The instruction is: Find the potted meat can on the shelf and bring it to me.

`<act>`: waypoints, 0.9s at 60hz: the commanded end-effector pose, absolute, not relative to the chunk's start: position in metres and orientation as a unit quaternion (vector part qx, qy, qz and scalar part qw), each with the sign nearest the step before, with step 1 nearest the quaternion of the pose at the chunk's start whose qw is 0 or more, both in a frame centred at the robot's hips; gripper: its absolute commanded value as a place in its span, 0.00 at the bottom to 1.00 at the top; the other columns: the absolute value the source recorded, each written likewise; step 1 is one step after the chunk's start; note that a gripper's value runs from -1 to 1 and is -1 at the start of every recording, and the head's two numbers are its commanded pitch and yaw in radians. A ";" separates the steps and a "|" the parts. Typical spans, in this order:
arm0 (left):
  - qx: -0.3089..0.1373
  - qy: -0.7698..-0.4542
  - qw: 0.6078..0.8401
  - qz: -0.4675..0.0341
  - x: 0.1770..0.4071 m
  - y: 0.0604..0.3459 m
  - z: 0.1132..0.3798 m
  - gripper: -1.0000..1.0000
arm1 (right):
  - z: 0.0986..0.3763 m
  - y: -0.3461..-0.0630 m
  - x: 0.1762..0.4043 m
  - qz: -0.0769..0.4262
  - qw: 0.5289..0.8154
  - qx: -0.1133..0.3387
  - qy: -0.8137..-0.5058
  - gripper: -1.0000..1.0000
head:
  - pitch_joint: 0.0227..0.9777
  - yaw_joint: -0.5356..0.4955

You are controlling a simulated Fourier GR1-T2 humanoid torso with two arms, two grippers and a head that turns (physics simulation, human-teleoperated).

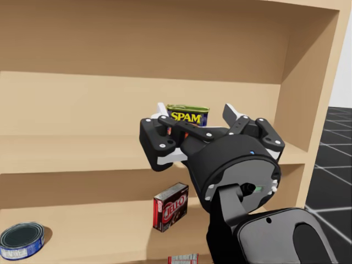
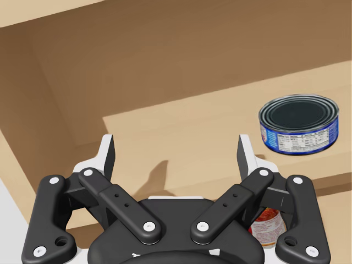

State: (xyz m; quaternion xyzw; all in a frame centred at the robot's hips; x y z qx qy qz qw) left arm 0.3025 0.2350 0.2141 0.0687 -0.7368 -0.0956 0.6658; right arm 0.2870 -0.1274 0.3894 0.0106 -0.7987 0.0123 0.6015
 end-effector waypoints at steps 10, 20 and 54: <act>0.069 -0.738 0.665 -0.092 0.303 0.237 0.216 0.00 | 0.370 -0.125 0.336 -0.004 0.691 -0.031 -0.722 0.00 | 0.29 0.30; 0.068 -0.739 0.665 -0.087 0.303 0.239 0.217 0.00 | 0.367 -0.128 0.360 -0.010 0.699 -0.045 -0.713 0.00 | 0.30 0.31; 0.068 -0.741 0.663 -0.082 0.303 0.243 0.218 0.00 | 0.374 -0.132 0.405 -0.009 0.704 -0.053 -0.708 0.03 | 0.31 0.31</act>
